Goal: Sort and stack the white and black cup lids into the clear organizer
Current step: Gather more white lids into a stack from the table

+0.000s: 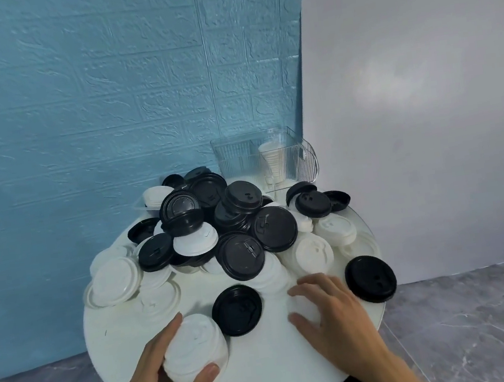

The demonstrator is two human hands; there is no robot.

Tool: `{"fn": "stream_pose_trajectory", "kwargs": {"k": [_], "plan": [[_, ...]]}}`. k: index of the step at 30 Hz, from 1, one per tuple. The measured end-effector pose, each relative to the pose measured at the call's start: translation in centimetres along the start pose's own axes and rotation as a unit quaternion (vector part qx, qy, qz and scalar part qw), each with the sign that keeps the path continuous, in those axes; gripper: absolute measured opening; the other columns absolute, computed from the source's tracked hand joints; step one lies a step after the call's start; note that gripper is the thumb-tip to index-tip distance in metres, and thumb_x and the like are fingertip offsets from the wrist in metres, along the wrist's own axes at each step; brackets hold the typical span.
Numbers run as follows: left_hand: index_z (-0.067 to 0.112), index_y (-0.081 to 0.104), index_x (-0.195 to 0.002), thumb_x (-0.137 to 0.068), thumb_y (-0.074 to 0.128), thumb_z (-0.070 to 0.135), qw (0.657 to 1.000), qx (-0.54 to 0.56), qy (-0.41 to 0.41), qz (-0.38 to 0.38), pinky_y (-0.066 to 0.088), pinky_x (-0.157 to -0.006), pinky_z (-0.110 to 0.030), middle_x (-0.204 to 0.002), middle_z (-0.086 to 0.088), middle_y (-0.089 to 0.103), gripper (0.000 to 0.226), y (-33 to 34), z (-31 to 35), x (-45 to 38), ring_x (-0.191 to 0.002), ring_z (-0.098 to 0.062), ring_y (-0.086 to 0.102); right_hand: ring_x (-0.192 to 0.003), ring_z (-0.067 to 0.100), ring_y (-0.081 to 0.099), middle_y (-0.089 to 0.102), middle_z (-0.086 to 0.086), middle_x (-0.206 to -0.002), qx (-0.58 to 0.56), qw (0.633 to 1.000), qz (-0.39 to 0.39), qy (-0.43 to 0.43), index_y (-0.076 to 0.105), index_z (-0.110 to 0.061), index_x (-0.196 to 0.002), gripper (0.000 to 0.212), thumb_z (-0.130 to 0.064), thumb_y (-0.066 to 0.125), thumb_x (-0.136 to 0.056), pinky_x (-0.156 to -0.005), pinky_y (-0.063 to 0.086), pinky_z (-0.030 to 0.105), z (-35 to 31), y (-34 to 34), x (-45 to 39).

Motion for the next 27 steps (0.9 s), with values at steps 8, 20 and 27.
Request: {"fn": "stream_pose_trajectory", "kwargs": {"k": [8,20,27], "plan": [[0.048,0.057,-0.128,-0.055,0.091,0.054,1.000,-0.019,0.017,0.000,0.038,-0.092,0.003,-0.127,0.042,0.057,0.081,-0.1,0.4,0.5,-0.117,0.025,0.049,-0.114,0.009,0.058,0.062,-0.020,-0.116,-0.058,0.997,0.054,0.008,0.075,-0.032,-0.103,0.021,-0.031,0.082,-0.083,-0.094,0.051,0.030,-1.0,-0.5,1.2],[0.047,0.050,-0.141,-0.056,0.078,0.071,1.000,-0.011,-0.019,-0.018,0.050,-0.102,-0.023,-0.136,0.034,0.058,0.093,-0.1,0.6,0.9,-0.125,0.009,0.057,-0.123,-0.004,0.046,0.054,-0.027,-0.126,-0.201,0.964,-0.072,-0.156,0.068,-0.038,-0.119,0.031,-0.047,0.064,-0.090,-0.105,0.037,0.018,-11.4,1.5,-1.7],[0.043,0.045,-0.142,-0.046,0.078,0.059,0.999,-0.011,-0.041,-0.024,0.047,-0.107,-0.028,-0.140,0.030,0.057,0.103,0.0,0.2,0.2,-0.129,0.008,0.054,-0.122,-0.008,0.043,0.051,-0.028,-0.124,-0.200,0.957,-0.121,-0.171,0.066,-0.039,-0.120,0.033,-0.049,0.061,-0.089,-0.106,0.033,0.014,-13.0,4.1,-2.9]]}}
Point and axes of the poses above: each hand's wrist, its own x-axis away from the middle knuckle, its own y-axis out of the palm, z = x × y, the point moved 1 cm from there along -x, towards the middle knuckle
